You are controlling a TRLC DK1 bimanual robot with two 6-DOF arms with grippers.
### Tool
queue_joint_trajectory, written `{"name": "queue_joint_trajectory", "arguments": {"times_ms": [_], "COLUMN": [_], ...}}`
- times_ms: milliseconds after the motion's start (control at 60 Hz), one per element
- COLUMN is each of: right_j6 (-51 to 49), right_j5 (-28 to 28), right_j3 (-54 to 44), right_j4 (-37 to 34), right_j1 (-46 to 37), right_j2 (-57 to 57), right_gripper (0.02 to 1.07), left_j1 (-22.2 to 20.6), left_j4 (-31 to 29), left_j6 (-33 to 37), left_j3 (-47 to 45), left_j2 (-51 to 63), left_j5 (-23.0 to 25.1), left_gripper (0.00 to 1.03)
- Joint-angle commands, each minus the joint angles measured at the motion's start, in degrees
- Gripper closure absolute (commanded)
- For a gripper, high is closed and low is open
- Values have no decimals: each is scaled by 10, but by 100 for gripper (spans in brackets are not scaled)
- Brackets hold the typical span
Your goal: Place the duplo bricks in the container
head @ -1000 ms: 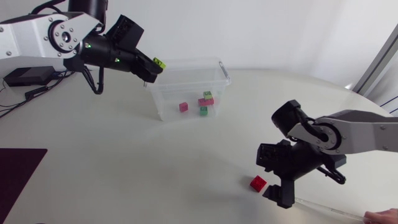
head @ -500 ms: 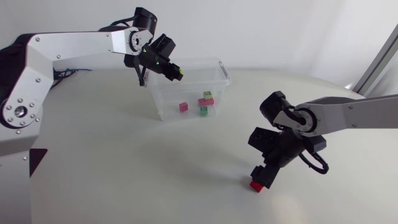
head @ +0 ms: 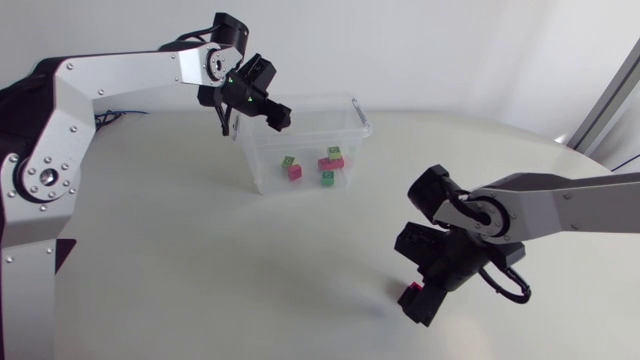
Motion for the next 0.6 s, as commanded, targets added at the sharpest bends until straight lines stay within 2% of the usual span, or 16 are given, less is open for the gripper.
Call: {"name": "queue_joint_trajectory", "arguments": {"times_ms": [0, 83, 183, 233, 300, 333, 400, 433, 583], "right_j6": [15, 15, 15, 14, 14, 14, 14, 14, 15], "right_j5": [3, 6, 7, 8, 14, 15, 24, 26, 28], "right_j3": [-21, -27, -29, -29, -29, -29, -29, -27, -11], "right_j4": [12, 27, 37, 45, 54, 57, 53, 48, 5], "right_j1": [0, -4, -4, -4, -4, -4, -3, -1, 1], "right_j2": [10, 19, 28, 33, 33, 32, 31, 27, -12], "right_gripper": [17, 18, 29, 40, 65, 71, 72, 77, 78], "left_j1": [10, 12, 12, 12, 13, 13, 12, 10, 12], "left_j4": [-10, -10, -9, -7, -2, 4, 26, 38, 29], "left_j6": [-17, -17, -17, -17, -22, -22, -22, -24, -29], "left_j3": [3, -26, -68, -103, -148, -171, -226, -256, -350], "left_j2": [-24, -71, -133, -186, -253, -282, -348, -384, -501], "left_j5": [-4, -3, -3, -3, -1, -2, -2, -2, -13], "left_gripper": [4, 4, 4, 4, 4, 4, 4, 4, 4]}}
